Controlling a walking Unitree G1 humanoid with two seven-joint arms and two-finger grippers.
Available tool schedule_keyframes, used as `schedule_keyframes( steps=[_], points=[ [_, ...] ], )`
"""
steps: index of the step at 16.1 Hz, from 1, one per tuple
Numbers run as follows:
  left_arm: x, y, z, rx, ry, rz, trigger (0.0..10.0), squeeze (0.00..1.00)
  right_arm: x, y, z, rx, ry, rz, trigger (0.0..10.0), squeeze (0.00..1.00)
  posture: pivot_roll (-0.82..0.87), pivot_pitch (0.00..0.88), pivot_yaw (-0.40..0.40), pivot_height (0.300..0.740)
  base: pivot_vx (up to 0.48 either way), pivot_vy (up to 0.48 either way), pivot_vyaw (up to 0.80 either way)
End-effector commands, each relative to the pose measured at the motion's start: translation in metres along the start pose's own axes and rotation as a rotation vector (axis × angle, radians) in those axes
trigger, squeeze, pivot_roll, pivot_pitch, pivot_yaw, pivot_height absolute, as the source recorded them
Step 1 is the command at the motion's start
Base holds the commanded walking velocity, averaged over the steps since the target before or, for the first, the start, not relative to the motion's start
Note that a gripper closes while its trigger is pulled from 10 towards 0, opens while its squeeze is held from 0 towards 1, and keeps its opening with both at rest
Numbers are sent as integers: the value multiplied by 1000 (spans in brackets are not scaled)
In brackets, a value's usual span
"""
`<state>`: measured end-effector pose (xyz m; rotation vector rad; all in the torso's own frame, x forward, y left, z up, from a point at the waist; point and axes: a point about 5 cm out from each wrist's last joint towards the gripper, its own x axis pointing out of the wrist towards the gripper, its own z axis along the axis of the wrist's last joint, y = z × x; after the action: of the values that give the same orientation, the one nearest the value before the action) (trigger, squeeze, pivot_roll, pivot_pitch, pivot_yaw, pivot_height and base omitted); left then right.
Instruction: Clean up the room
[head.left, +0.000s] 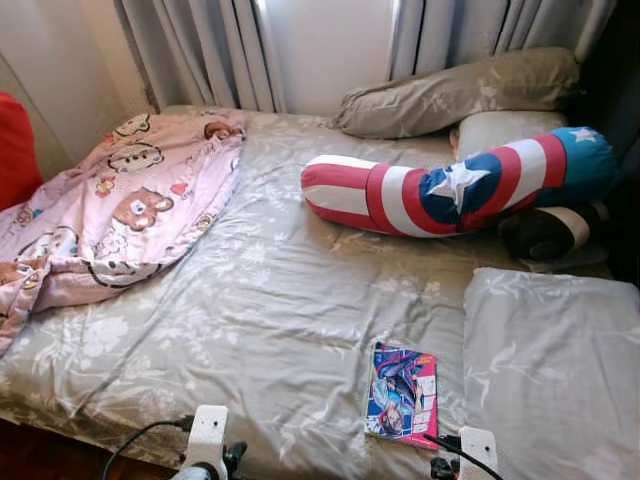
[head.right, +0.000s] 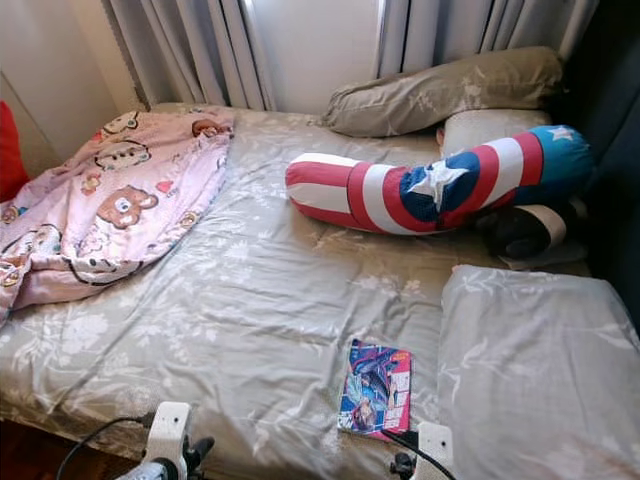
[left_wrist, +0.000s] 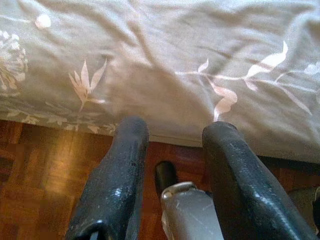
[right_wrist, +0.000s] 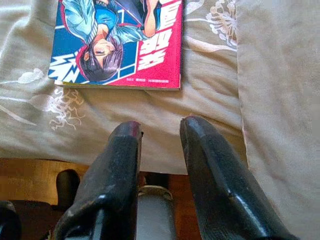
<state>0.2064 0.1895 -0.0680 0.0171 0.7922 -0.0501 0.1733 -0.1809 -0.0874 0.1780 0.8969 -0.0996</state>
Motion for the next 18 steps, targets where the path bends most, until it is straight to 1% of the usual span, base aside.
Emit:
schedule_keyframes(
  steps=[1,3,5,6,7,8,9,10,11,12,14,15,18],
  points=[
    [-3,4,-11,-18,33,17,10000,0,-2,-1,-9,-8,37,-6,10000,0,21,0,5,740,0,0,0],
    [-4,7,-12,-17,38,21,10000,0,-1,-1,-5,2,21,-4,10000,0,27,0,5,740,0,0,0],
    [-4,8,-13,-8,47,28,10000,0,-2,-3,-6,2,29,-6,10000,0,15,0,1,740,0,0,0],
    [-4,7,-13,-2,54,28,10000,0,-3,-8,-10,-21,45,-5,10000,0,10,0,-7,740,0,0,0],
    [-4,6,-14,-13,51,26,10000,0,-6,-14,-16,-44,65,-4,10000,0,9,0,-9,740,0,0,0],
    [-4,5,-14,-15,52,28,10000,0,-7,-18,-18,-45,72,-8,10000,0,9,0,-9,740,0,0,0],
    [-4,5,-14,-6,55,26,10000,0,-8,-19,-20,-68,89,-8,10000,0,12,0,-10,740,0,0,800],
    [-3,2,-14,14,58,19,10000,0,-8,-18,-22,-45,91,-13,10000,0,11,0,-7,740,0,428,800],
    [-3,1,-13,11,58,18,10000,0,-8,-18,-22,-22,93,-22,10000,0,10,0,-6,740,0,480,525],
    [-3,0,-13,21,58,14,10000,0,-8,-16,-24,-7,100,-29,10000,0,5,0,-3,740,0,480,0],
    [-3,0,-13,22,60,12,10000,0,-8,-15,-24,-13,98,-14,10000,0,7,0,0,740,0,480,0],
    [-3,0,-13,23,60,13,10000,0,-8,-15,-24,0,93,-16,10000,0,7,0,0,740,0,480,0],
    [-3,0,-13,26,60,13,10000,0,-10,-23,-25,-11,100,-17,10000,0,6,0,4,740,0,480,0]
  ],
)
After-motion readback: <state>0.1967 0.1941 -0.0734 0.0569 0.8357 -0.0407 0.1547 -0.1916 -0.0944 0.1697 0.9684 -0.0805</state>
